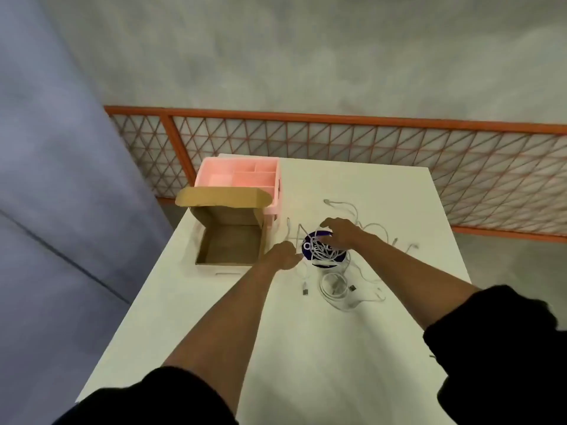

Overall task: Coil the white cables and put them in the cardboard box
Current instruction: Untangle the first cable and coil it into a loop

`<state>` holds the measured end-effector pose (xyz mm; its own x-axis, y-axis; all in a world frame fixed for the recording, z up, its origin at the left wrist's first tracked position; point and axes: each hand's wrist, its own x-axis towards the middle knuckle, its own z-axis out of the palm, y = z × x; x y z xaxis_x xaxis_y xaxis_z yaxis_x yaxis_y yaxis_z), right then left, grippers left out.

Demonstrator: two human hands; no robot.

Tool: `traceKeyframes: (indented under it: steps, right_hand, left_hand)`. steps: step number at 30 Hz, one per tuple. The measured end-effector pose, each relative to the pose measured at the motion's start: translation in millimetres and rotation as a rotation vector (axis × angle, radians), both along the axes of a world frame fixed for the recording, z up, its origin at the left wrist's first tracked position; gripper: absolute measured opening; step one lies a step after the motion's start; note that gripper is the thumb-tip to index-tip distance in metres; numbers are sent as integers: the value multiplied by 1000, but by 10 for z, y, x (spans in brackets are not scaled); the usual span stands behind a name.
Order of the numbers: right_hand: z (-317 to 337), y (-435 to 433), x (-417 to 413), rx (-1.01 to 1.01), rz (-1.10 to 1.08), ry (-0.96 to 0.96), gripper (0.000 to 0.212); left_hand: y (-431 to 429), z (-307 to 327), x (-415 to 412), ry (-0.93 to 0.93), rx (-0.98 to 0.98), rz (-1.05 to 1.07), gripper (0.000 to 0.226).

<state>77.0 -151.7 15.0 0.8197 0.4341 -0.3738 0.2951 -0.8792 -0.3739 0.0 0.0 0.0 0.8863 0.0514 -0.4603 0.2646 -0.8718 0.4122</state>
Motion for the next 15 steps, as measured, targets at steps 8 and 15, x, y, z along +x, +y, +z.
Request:
traceKeyframes:
  steps: [8,15]
  right_hand:
    - [-141,71,79,202,23,-46,52]
    - [196,111,292,324,28,-281,29]
  left_hand:
    - [-45,-95,162,-118,-233,127,12]
    - [19,580,422,-152,-516,133,15]
